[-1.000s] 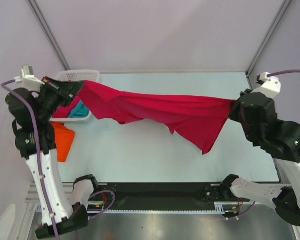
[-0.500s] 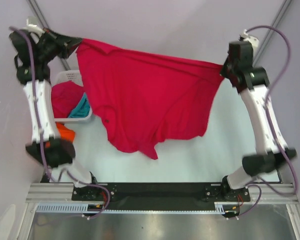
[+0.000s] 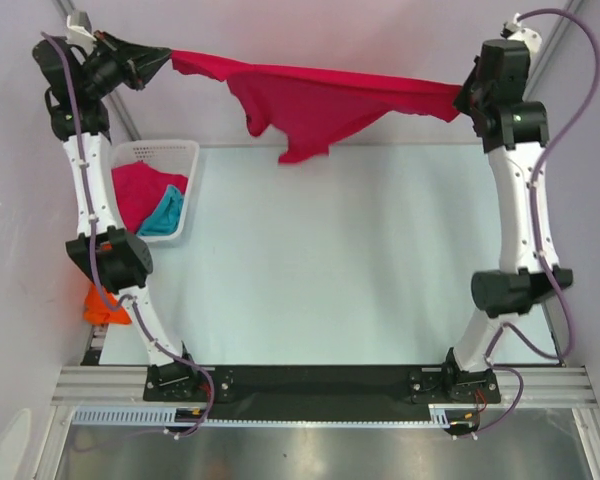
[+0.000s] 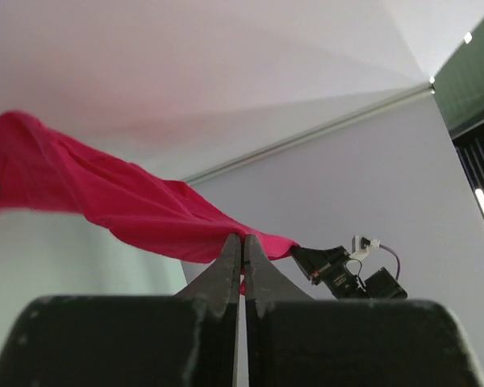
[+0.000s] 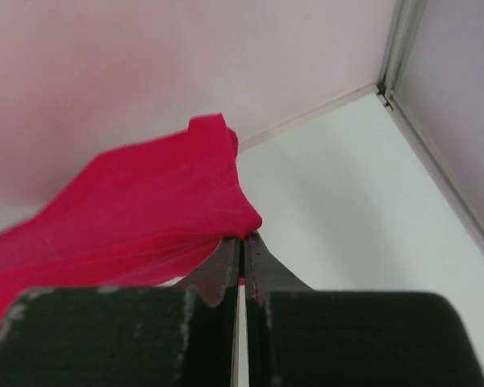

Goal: Fold and stack the t-shirts

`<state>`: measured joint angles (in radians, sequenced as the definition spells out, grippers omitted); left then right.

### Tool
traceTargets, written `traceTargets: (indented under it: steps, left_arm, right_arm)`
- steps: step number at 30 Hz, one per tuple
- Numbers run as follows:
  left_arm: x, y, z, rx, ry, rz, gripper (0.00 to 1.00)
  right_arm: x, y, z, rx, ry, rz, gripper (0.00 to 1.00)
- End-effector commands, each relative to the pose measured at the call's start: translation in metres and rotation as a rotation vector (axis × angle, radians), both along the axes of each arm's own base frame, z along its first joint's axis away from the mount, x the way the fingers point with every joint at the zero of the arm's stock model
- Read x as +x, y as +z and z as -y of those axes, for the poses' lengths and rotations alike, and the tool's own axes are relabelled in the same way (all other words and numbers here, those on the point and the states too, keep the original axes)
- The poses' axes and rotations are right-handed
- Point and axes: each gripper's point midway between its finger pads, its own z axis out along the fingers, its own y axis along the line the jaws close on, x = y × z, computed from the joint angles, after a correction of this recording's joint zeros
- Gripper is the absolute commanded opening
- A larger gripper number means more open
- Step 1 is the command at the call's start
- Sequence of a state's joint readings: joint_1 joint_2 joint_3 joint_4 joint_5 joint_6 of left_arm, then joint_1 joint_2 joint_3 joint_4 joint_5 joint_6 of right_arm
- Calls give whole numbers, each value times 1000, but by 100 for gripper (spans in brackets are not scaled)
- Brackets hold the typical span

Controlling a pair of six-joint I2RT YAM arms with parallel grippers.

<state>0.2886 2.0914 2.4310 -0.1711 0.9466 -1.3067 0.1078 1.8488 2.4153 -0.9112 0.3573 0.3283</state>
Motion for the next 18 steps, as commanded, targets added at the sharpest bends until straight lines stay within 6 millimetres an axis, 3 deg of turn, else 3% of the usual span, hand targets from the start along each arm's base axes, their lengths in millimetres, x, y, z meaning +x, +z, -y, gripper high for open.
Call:
traceTargets:
  steps: [1,2,3,4,5,6,9,10,11,12,13,14,16,17,18]
  left_arm:
    - [-54,43,-1,81,45,64,2]
    - [-52,25,-1,112,52,10,2]
    - [-52,18,1,121,52,-10,2]
    - [-50,5,7,123,37,-47,3]
    - [-49,-5,10,135,31,-70,3]
    - [-49,-13,15,142,23,-83,4]
    - [-54,-54,39,159,-19,-124,6]
    - [-65,-101,48,127,-38,-224,6]
    - [-68,-104,51,102,-29,-181,6]
    - [-74,-124,54,79,-31,-207,7]
    - [-84,-176,61,44,-45,-312,7]
    - [-96,-174,65,51,-52,-274,7]
    - [-116,-216,74,53,-76,-355,7]
    - [-127,-216,76,64,-81,-344,7]
    - [-136,-221,79,68,-85,-347,7]
  right_arm:
    - [-36,-25,21,-50,-60,-79,0]
    - [-39,-40,16,-48,-50,-114,0]
    - [-41,-85,13,-61,-39,-212,0]
    - [-50,-90,6,-63,-21,-216,0]
    - [-54,-109,4,-67,-11,-250,0]
    - [-60,-140,1,-68,3,-308,0]
    - [-75,-175,-5,-43,34,-368,0]
    - [-85,-202,-8,-35,53,-429,0]
    - [-90,-208,-11,-23,62,-439,0]
    - [-94,-219,-15,5,65,-459,0]
    - [-102,-235,-20,19,75,-497,0]
    - [-107,-242,-30,27,104,-511,0]
    - [-117,-253,-42,42,113,-538,0]
    - [-131,-269,-56,25,143,-582,0]
    - [-139,-269,-60,20,141,-584,0]
